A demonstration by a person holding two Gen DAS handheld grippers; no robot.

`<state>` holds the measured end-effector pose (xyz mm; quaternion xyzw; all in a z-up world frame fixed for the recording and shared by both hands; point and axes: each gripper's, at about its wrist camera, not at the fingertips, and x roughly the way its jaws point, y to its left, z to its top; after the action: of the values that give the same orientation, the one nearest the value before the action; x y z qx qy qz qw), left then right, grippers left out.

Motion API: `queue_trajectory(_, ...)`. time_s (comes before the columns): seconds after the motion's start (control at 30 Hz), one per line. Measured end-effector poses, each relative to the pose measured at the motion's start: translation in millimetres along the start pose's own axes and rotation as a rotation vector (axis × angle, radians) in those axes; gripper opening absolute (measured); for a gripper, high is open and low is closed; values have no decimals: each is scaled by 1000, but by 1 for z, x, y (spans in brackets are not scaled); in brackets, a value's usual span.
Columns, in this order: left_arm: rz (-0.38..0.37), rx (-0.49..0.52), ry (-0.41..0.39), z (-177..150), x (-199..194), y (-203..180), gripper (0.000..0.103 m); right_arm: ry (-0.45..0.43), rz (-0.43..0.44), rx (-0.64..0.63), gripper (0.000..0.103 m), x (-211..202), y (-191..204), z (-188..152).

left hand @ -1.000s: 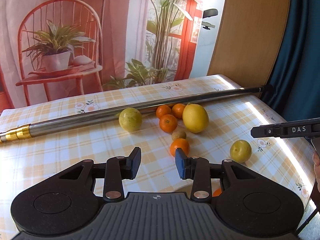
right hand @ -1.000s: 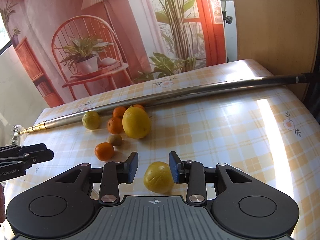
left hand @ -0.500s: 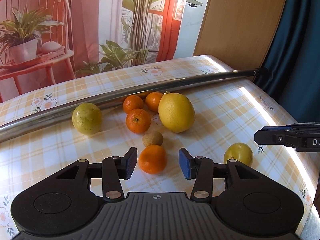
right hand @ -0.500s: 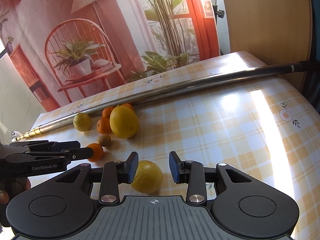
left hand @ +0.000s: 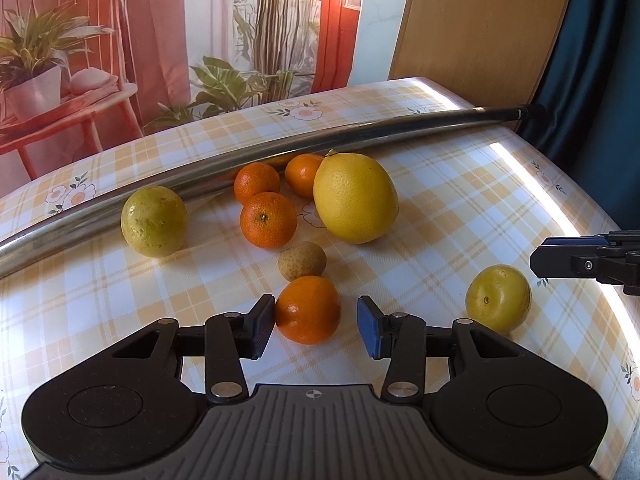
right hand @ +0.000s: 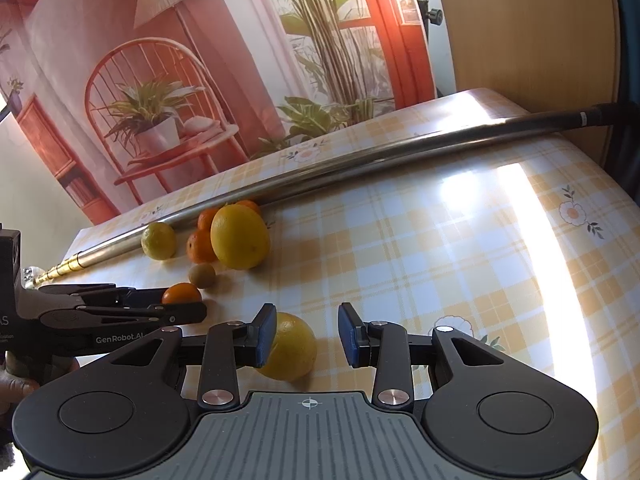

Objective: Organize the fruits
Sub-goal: 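Move the left tool to an orange mandarin while the right moves to a yellow grapefruit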

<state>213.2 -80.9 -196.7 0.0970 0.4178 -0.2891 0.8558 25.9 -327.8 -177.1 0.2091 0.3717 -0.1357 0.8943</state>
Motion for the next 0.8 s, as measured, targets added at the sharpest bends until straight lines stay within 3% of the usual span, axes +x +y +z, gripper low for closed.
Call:
queue_trajectory(0.1,14,8,-4,-1,-1,2,37,1,0,2,33,0,0,-1)
queue_trajectory(0.7,62,22,-47,-21,-44,21,34,6,10,-23,33,-4,12,0)
queue_trajectory(0.8,69,19,-12,-24,-42,25,34,11,15,-27,33,-4,15,0)
